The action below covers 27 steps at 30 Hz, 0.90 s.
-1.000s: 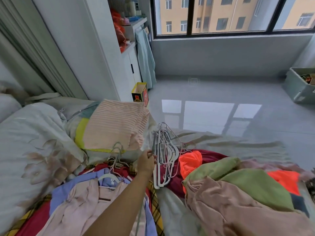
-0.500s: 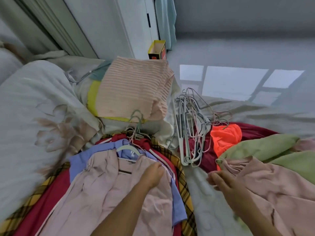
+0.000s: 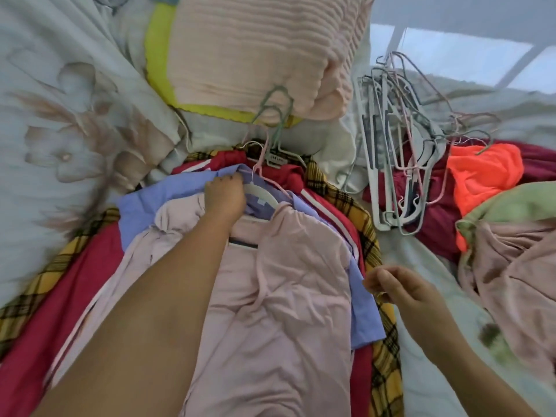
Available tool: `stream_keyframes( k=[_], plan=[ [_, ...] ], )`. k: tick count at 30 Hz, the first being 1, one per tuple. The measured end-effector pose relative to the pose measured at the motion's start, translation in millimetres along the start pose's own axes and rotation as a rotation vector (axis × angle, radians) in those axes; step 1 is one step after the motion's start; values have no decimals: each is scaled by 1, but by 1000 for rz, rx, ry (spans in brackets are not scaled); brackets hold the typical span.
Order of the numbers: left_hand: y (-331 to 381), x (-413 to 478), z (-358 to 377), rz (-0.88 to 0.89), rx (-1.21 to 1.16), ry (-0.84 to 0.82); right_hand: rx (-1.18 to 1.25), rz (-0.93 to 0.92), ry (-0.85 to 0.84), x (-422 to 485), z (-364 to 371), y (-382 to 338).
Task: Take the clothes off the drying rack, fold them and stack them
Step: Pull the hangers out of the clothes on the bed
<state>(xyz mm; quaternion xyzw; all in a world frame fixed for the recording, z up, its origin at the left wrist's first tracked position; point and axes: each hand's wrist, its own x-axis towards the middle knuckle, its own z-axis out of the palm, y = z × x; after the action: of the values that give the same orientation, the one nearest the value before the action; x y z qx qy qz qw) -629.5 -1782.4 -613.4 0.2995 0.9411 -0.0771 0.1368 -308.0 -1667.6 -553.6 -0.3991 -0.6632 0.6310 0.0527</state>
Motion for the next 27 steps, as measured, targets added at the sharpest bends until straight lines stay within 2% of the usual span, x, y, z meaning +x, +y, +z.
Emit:
stream_keyframes(
  k=[2, 5, 9, 12, 14, 16, 17, 18, 20, 22, 24, 27],
  plan=[
    [-3, -13, -10, 53, -85, 13, -3, -5, -7, -1, 7, -4],
    [-17, -52, -45, 224, -324, 1, -59, -58, -14, -6, 18, -25],
    [-28, -128, -105, 437, -415, 131, -318, -308, 10, -19, 36, -71],
    [-25, -165, -145, 488, -495, 137, -499, -514, -21, -33, 52, -108],
    [-29, -172, -153, 404, -495, -71, -595, -491, -118, -45, 60, -126],
    [-41, -175, -155, 146, -558, -358, -672, -374, -218, -56, 59, -139],
    [-47, -179, -151, 79, -569, -434, -712, -316, -271, -63, 57, -144],
    [-51, -186, -148, 49, -542, -500, -731, -274, -318, -72, 53, -146],
    [-49, -205, -141, 191, -315, -613, -703, -245, -381, -88, 44, -145],
    [-49, -223, -128, 293, -195, -632, -679, -248, -390, -104, 38, -137],
    [-47, -235, -128, 314, -227, -553, -668, -224, -364, -113, 33, -126],
    [-30, -249, -165, 387, -298, -391, -680, -236, -300, -123, 30, -119]
  ],
)
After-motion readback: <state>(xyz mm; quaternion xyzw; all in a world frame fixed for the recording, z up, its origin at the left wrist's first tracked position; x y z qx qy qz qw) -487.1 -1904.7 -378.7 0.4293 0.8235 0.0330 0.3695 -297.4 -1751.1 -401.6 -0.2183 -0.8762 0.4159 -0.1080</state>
